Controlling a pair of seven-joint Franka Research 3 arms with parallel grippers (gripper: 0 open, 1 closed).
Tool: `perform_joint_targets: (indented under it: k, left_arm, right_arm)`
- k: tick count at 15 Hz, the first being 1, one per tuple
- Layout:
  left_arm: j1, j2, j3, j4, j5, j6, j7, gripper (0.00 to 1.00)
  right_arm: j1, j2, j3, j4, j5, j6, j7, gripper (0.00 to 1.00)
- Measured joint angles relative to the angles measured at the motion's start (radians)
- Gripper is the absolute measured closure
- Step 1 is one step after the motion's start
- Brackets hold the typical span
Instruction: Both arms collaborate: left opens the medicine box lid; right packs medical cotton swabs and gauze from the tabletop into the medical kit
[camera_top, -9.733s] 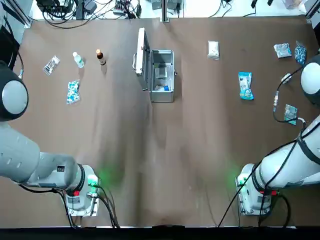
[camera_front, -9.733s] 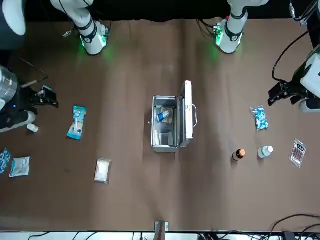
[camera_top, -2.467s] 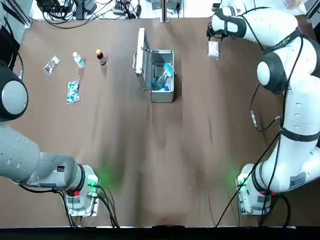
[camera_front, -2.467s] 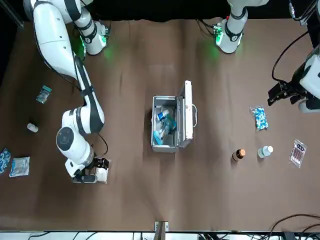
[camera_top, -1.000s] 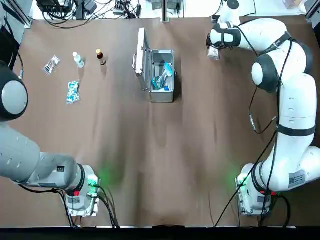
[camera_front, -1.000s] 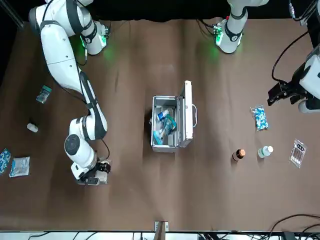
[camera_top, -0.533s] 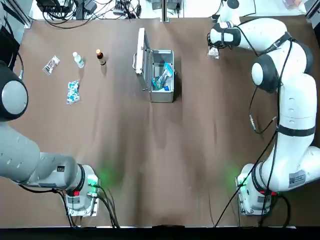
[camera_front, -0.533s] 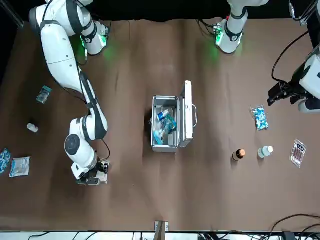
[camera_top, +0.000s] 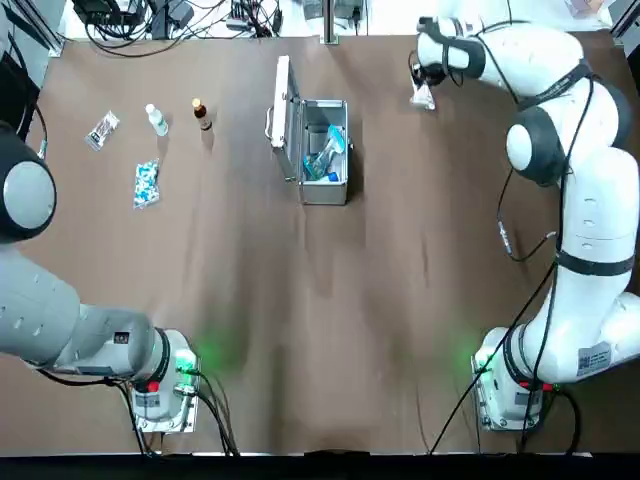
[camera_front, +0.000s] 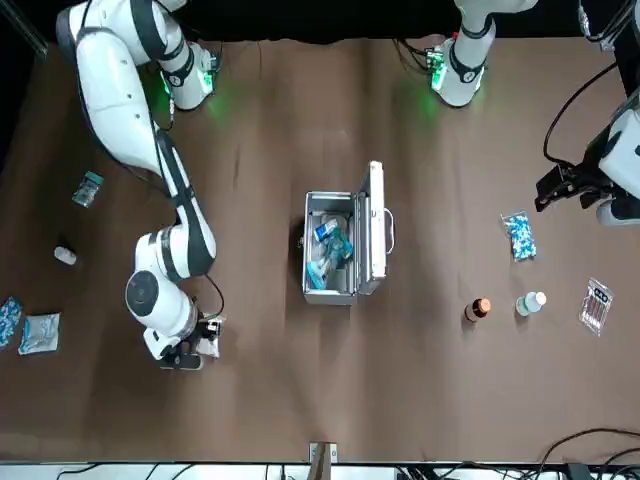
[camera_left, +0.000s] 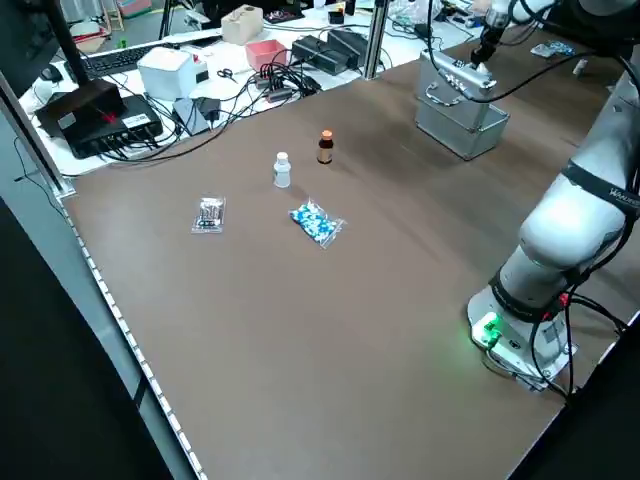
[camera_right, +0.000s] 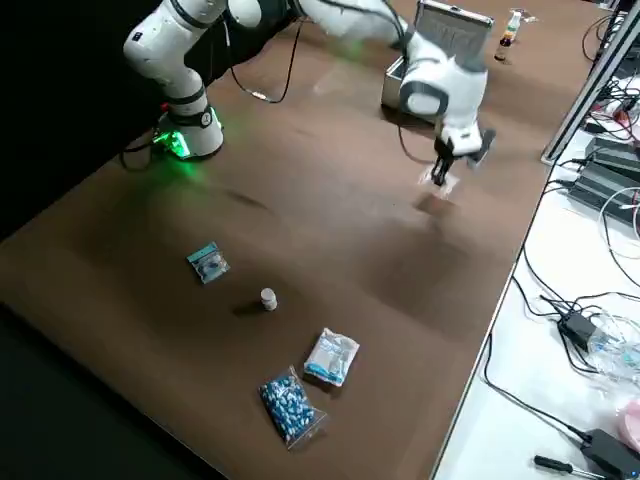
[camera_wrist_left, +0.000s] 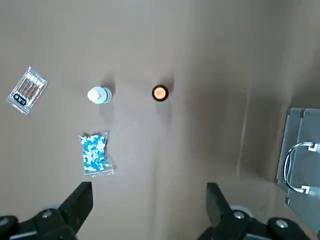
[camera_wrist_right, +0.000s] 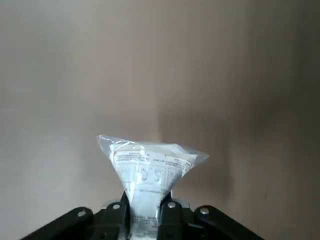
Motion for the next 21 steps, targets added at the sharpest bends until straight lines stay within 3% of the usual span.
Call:
perform_joint_targets:
  k: [4, 10, 15, 21]
  left_arm:
    - [0.0, 0.0, 0.0, 0.0, 0.0, 0.0, 0.0, 0.0]
    - [0.0, 0.0, 0.0, 0.0, 0.0, 0.0, 0.0, 0.0]
    - [-0.002, 0.0, 0.0, 0.0, 0.0, 0.0, 0.0, 0.0]
    - [-0.003, 0.0, 0.0, -0.001, 0.0, 0.0, 0.0, 0.0]
  right_arm:
    - [0.007, -0.099, 0.113, 0.067, 0.001, -0.178, 0.148, 0.78]
    - [0.026, -0.133, 0.331, 0.077, 0.001, -0.18, 0.39, 0.78]
    - [0.145, -0.109, 0.353, 0.073, 0.001, -0.127, 0.47, 0.78]
    - [0.198, -0.051, 0.352, 0.069, 0.001, -0.1, 0.486, 0.72]
